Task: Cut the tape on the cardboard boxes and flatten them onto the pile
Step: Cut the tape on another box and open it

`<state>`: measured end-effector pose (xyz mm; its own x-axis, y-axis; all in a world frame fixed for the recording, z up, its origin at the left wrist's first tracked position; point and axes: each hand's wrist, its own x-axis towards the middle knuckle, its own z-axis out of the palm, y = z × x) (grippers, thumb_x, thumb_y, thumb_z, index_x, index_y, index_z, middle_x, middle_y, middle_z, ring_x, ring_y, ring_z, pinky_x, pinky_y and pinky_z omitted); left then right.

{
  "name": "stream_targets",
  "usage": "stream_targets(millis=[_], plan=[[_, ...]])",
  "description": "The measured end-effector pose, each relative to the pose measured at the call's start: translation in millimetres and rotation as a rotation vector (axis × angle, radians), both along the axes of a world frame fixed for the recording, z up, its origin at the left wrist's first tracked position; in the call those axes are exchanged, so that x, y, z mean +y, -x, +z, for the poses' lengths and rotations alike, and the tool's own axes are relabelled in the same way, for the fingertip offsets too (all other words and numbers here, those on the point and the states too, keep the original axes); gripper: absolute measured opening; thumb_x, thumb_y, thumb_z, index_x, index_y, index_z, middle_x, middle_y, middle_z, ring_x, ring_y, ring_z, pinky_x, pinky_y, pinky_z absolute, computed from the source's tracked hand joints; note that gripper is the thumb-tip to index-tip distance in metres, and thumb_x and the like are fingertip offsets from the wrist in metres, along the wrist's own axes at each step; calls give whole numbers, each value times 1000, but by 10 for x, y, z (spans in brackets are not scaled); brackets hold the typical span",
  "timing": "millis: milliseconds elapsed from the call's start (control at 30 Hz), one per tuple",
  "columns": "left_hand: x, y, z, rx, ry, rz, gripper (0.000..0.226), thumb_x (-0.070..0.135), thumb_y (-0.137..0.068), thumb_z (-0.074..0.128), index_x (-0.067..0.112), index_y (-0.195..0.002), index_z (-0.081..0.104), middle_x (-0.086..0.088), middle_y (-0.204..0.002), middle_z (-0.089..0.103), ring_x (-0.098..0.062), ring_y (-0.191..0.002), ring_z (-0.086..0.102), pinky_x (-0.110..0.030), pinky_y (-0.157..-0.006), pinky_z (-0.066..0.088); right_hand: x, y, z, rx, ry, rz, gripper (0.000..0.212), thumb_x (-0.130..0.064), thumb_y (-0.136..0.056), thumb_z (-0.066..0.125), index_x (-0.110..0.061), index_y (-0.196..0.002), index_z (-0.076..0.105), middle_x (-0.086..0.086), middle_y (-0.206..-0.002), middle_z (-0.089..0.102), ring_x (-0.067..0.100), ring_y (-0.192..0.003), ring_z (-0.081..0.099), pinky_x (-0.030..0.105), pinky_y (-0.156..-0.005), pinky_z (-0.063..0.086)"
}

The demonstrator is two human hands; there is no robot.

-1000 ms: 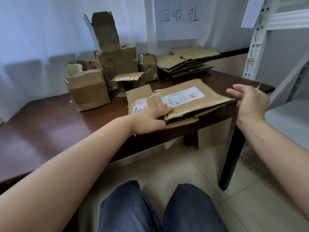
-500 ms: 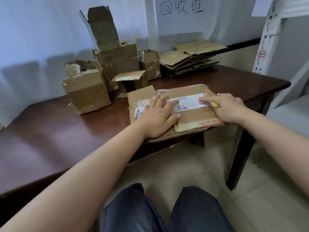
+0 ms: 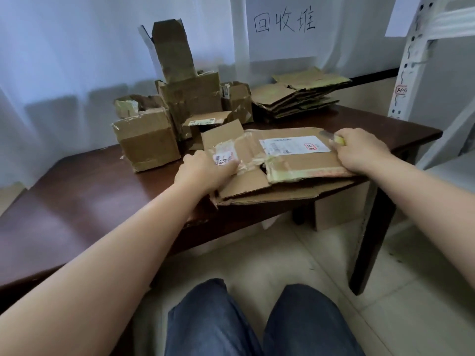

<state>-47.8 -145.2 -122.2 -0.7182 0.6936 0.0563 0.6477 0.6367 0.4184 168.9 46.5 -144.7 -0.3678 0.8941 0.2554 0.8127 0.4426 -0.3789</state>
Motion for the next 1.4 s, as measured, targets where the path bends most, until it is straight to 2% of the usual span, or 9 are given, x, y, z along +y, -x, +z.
stream_targets(millis=[133,400,600,700,867,1000,1133,1300,1400], plan=[[-179,-20,11,-296,-102,-16,70,54,-82,67,5,-127,47,-3,-104,51,-23,-96,53,-33,-81,48,-135,-32,-9,-106,97,-112,63,-73,-84,42,-12,-93,55,10,-98,59,33,-95,56,35,-74,44],[-185,-186,-30,-812,-548,-91,38,15,-91,66,8,-120,43,-8,-106,61,-15,-75,62,-19,-40,47,-260,-236,-96,36,149,-212,75,-86,-69,45,-16,-90,62,3,-87,65,27,-80,61,30,-66,42],[187,-190,201,-735,-584,-156,35,7,-91,64,3,-121,46,-16,-112,63,-19,-73,62,-25,-44,51,-48,-287,43,94,77,-304,76,-83,-75,42,-20,-113,60,7,-110,66,33,-106,59,32,-70,40],[480,-127,363,-703,-638,-191,35,8,-90,65,4,-120,47,-10,-100,65,-15,-70,62,-21,-43,51,145,-251,185,124,18,-329,71,-78,-80,42,-19,-116,59,10,-114,63,34,-108,56,33,-71,38],[1225,33,700,-696,-751,-233,35,13,-88,69,13,-114,47,-8,-107,66,-22,-90,68,-40,-75,59,659,-95,603,271,-254,-351,31,-32,-95,47,-21,-121,61,11,-124,49,34,-117,43,41,-83,40],[1988,200,935,-768,-822,-250,27,10,-91,65,14,-109,46,-11,-111,64,-27,-95,68,-49,-79,58,1246,155,1028,235,-364,-248,35,-9,-90,41,-22,-115,62,6,-123,55,34,-114,42,38,-78,37],[2673,397,1015,-768,-873,-177,39,14,-92,63,9,-124,41,-8,-108,62,-23,-89,67,-38,-67,60,1796,460,1290,197,-388,-114,27,-7,-91,39,-25,-93,60,2,-110,62,30,-106,40,34,-71,28],[3274,609,960,-789,-880,-130,35,15,-94,60,10,-119,36,-10,-108,58,-25,-88,65,-40,-69,59,2368,809,1302,174,-266,3,38,-15,-95,42,-35,-123,59,7,-120,54,28,-119,36,36,-94,27],[3521,713,840,-748,-837,-95,33,19,-95,59,13,-114,33,-9,-111,55,-26,-91,61,-40,-73,55,2735,978,1145,119,-218,48,39,-23,-97,42,-40,-131,52,8,-130,56,29,-125,37,37,-97,28]])
